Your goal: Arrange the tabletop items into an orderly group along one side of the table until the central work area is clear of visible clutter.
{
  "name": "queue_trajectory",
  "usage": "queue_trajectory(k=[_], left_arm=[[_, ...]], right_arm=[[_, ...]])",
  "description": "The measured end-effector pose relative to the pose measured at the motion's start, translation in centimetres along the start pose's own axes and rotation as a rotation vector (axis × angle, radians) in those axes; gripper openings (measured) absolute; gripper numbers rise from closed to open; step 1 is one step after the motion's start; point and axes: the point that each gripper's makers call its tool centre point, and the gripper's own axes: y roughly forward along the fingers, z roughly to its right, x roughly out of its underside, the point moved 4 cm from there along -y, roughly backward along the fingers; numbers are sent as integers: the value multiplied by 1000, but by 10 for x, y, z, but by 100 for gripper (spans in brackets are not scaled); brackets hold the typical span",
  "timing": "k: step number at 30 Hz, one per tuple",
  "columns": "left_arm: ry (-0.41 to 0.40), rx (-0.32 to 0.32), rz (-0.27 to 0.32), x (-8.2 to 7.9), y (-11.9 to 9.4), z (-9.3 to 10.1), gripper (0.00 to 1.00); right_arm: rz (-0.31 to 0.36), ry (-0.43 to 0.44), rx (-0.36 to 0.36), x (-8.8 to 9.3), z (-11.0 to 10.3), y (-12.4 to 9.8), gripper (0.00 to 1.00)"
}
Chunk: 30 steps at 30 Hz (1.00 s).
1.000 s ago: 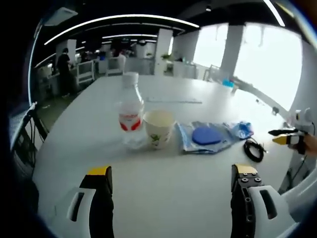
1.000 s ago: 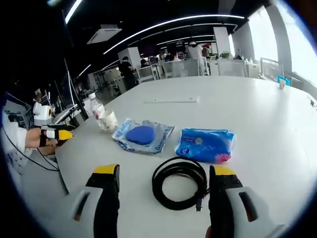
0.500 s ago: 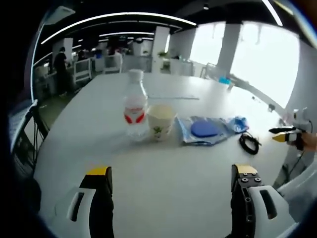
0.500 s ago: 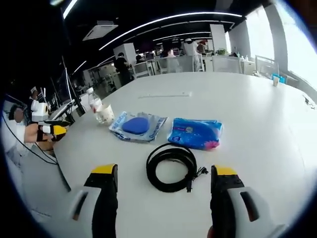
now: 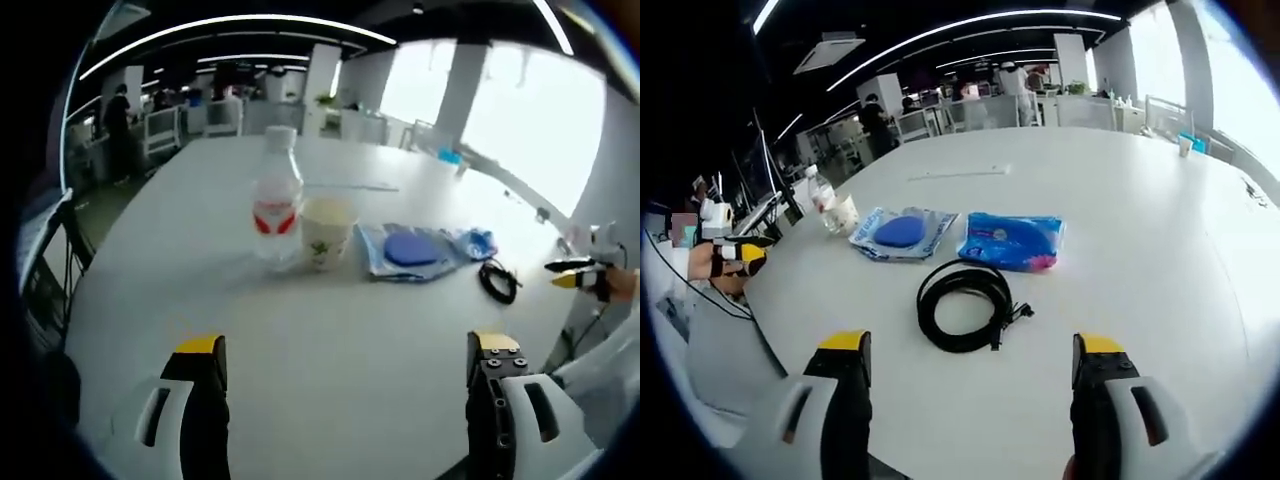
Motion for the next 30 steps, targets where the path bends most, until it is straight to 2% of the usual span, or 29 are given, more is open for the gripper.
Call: queue_trajectory(k=[10,22,30], left_arm=[[-2,10,-32,8,0,2,96],[-7,17,-29,9,2,4,96],[-5,15,-31,9,1,1,96]], right_arm=[[-10,3,12,2,5,-8,80],[-20,13,15,10,5,-11,79],[-17,15,20,8,8,-11,78]])
